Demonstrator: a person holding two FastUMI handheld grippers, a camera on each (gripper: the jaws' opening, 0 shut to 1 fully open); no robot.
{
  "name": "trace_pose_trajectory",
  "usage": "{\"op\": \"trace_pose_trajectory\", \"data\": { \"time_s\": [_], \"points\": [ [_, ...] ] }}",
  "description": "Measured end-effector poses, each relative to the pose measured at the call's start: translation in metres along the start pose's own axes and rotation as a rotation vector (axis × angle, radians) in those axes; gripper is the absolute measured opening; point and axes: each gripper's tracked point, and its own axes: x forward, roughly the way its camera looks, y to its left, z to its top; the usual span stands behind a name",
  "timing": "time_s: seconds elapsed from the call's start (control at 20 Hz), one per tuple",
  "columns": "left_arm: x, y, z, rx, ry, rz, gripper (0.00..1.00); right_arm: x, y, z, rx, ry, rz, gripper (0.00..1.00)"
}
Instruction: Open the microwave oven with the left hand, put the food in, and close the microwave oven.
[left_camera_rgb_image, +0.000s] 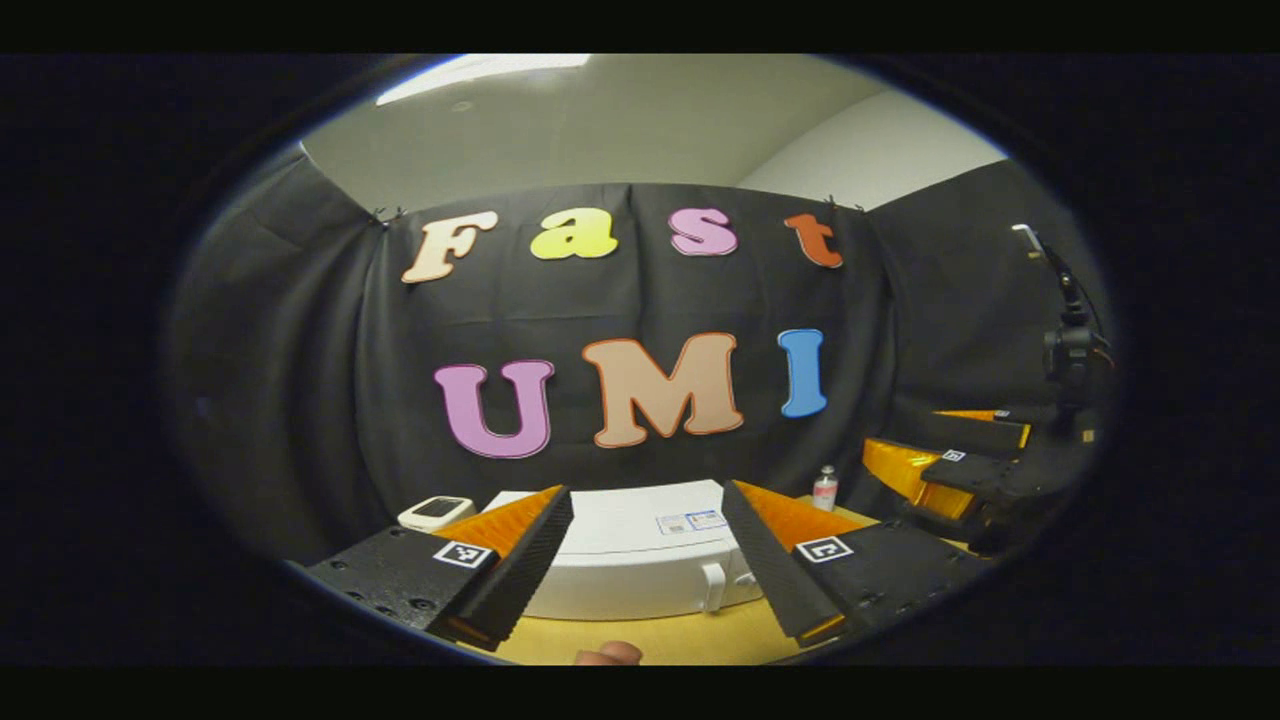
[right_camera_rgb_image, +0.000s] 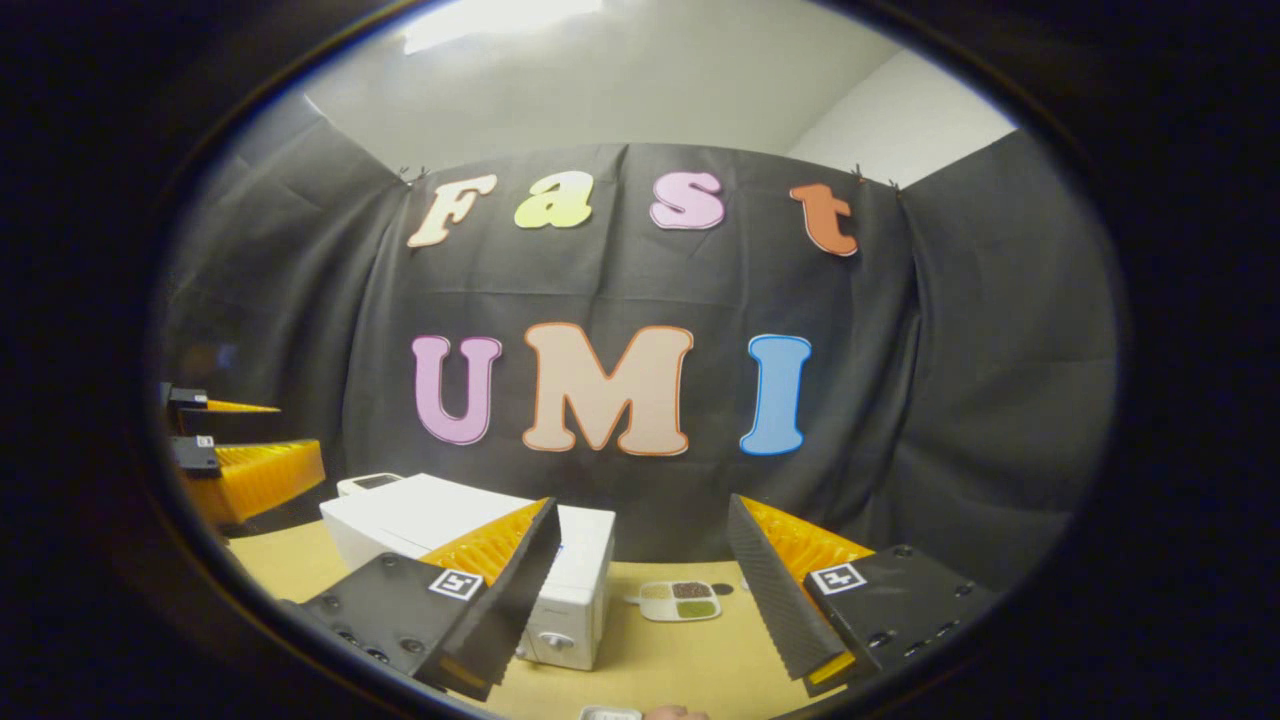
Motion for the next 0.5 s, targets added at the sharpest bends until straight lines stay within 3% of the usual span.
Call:
{"op": "trace_pose_trajectory", "data": {
  "time_s": [0.5],
  "points": [
    [-0.009,-0.004,0.013,0.003,0.012,0.022,0.95,-0.005,-0.010,0.003,-0.003,-0.005,-0.003,0.96]
  ]
}}
